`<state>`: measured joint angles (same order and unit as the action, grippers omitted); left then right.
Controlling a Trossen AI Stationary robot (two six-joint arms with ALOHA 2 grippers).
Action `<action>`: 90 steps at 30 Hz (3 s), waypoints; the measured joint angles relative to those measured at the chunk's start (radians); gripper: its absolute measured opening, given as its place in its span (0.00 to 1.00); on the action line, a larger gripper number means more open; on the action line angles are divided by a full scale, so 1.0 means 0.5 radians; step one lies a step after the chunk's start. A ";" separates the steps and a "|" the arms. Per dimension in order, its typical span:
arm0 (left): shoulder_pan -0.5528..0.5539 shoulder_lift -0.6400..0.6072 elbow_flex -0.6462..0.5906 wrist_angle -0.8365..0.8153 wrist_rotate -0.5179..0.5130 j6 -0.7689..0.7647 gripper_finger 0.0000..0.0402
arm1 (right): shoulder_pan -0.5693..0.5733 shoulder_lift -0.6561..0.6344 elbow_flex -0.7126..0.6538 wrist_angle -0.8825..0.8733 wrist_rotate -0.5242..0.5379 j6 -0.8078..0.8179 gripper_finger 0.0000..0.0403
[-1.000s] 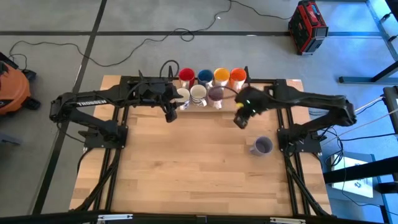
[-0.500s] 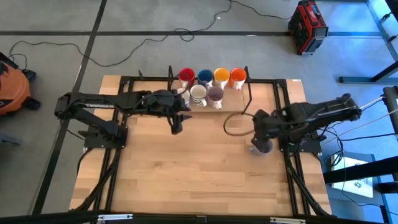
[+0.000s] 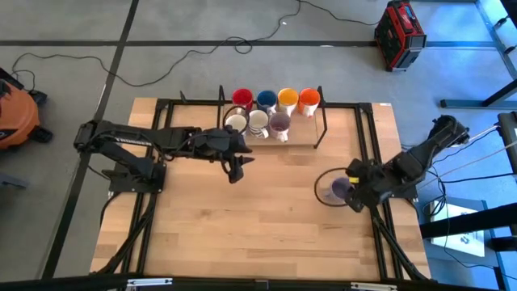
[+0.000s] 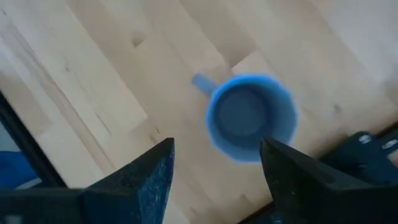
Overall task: Place coffee mugs
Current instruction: Put the dark violet mug on the shelf aligned with the orange mug
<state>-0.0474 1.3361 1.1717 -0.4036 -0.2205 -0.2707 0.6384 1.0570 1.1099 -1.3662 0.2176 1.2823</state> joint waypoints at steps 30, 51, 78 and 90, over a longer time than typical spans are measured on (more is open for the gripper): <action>-0.145 -0.225 -0.262 -0.148 0.109 0.186 0.33 | 0.118 -0.109 -0.587 0.069 -0.123 1.243 0.56; -0.145 -0.221 -0.259 -0.133 0.083 0.190 0.33 | -0.371 0.048 -0.744 0.216 -0.174 1.150 0.41; -0.106 -0.220 -0.259 -0.133 0.077 0.196 0.33 | -0.544 0.078 -0.681 0.659 -0.075 -0.599 0.01; -0.106 -0.220 -0.259 -0.132 0.077 0.196 0.33 | -0.907 0.081 -0.675 0.875 -0.070 -1.443 0.01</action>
<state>-0.1005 1.2259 1.0424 -0.4698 -0.1818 -0.1726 0.1850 1.0973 0.7723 -0.9289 0.1827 0.5610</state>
